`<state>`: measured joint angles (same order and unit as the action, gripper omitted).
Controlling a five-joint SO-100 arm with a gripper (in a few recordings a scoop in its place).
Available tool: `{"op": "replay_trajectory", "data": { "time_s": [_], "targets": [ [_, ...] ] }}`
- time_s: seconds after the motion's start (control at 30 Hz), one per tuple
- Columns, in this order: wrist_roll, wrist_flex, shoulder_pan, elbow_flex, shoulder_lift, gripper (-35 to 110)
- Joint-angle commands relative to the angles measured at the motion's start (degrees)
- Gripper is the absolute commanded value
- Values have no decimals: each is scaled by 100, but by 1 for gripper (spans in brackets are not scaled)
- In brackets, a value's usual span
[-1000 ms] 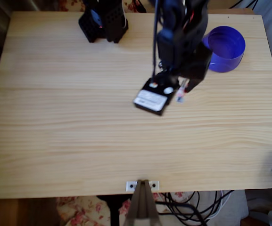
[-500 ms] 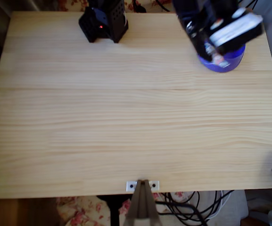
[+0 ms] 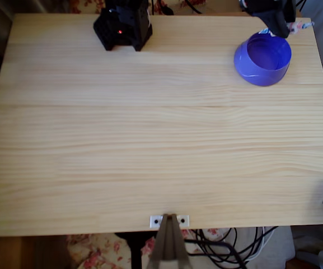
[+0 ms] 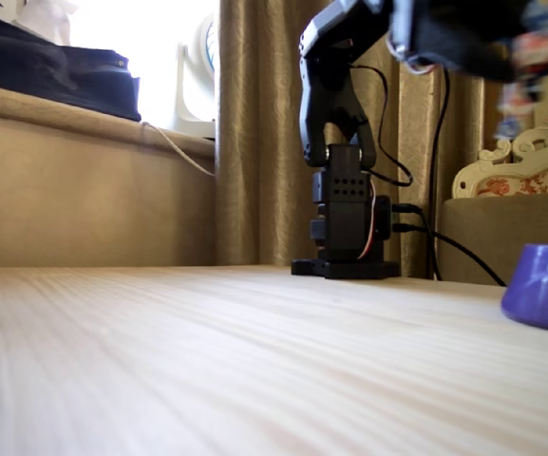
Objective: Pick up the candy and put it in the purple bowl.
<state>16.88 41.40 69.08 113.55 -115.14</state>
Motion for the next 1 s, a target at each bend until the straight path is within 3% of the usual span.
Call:
{"op": "replay_trajectory", "data": {
  "time_s": [0.0,0.7,0.83,0.97],
  "targets": [
    [-413,-229,369,-237,123,0],
    [-659,-158,756,-1090,1441,1],
    [-431,97,773,-1151,1380,11],
    [-457,264,791,-1230,1301,13]
  ]
}}
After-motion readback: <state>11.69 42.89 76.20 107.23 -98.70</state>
